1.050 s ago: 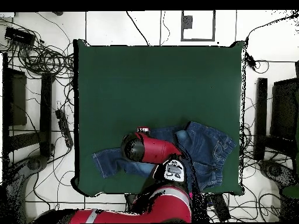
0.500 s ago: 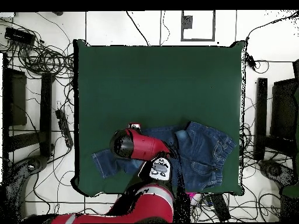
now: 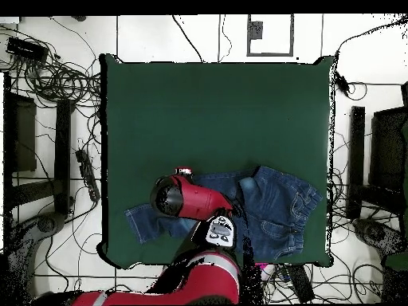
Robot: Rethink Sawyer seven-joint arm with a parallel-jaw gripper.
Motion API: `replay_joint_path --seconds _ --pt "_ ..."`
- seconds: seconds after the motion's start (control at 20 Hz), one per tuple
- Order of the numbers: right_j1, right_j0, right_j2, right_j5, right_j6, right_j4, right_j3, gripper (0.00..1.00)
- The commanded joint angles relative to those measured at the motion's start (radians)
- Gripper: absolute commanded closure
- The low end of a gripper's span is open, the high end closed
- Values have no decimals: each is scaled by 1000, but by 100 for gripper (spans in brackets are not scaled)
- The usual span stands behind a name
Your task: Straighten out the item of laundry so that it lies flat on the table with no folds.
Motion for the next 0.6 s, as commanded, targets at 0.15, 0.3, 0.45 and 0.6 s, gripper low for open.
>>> replay_joint_path --seconds 0.15,0.3,0.45,0.6 --pt "28 -35 147 -79 96 57 -28 100" --pt "-12 -27 144 -29 97 71 -35 100" --pt "-59 -9 151 35 120 111 -54 100" --pt "-117 5 153 115 135 146 -66 100"
